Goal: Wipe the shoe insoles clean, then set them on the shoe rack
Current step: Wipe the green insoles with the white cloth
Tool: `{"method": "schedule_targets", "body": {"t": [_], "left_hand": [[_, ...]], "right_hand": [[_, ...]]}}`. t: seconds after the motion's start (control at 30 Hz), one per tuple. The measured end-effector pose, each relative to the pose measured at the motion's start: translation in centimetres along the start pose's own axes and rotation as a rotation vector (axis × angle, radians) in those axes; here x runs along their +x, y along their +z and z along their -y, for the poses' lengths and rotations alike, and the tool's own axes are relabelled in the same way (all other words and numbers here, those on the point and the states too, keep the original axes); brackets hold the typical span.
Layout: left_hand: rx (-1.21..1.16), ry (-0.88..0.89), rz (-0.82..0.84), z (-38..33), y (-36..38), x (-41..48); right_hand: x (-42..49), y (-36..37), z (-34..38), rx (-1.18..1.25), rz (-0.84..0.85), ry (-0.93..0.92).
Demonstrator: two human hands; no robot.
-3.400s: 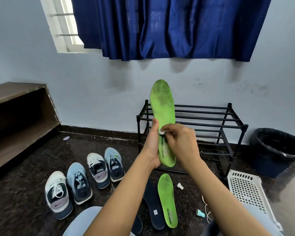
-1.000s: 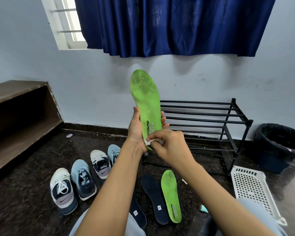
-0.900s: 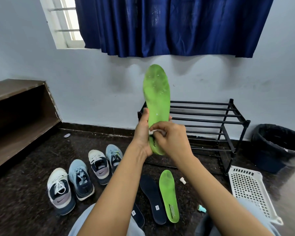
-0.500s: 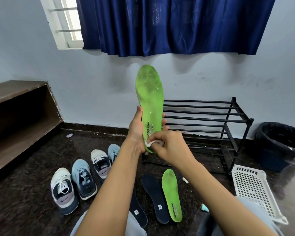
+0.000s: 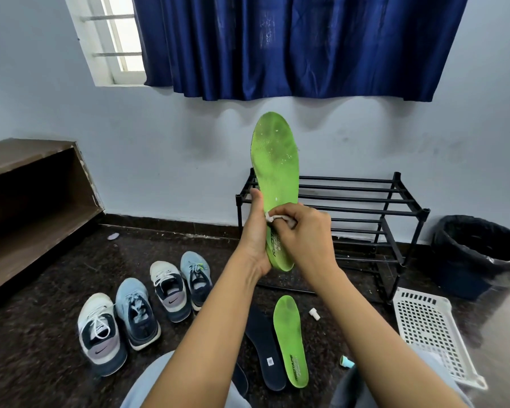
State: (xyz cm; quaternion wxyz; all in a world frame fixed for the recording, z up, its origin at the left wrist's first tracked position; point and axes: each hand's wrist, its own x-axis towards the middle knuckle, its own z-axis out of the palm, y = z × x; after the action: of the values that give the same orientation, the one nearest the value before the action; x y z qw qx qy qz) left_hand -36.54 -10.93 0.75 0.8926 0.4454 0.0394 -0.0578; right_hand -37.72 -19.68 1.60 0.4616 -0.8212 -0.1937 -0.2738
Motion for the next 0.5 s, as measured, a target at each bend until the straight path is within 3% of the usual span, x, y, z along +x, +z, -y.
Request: {"method": "schedule_targets", "body": {"t": [0.17,0.27,0.37,0.5], "left_hand": [[0.046,-0.003,0.069,-0.6,-0.3,-0.3],[0.075,0.038,0.044,-1.6,-0.9,-0.4],[-0.046,0.095,0.033,-2.9,-1.9,-0.4],[-0.089,0.120,0.067,-3.6,-2.7,-0.5]], "right_hand": [[0.2,-0.2,0.0,0.046,-0.014,0.004],[-0.1,-0.1,0.2,0.055,0.121,-0.048],[-1.3,0.3,0.8,0.027,0.299,-0.088],[-2.0,0.1,1.2,0.024,0.399,-0.100]]}}
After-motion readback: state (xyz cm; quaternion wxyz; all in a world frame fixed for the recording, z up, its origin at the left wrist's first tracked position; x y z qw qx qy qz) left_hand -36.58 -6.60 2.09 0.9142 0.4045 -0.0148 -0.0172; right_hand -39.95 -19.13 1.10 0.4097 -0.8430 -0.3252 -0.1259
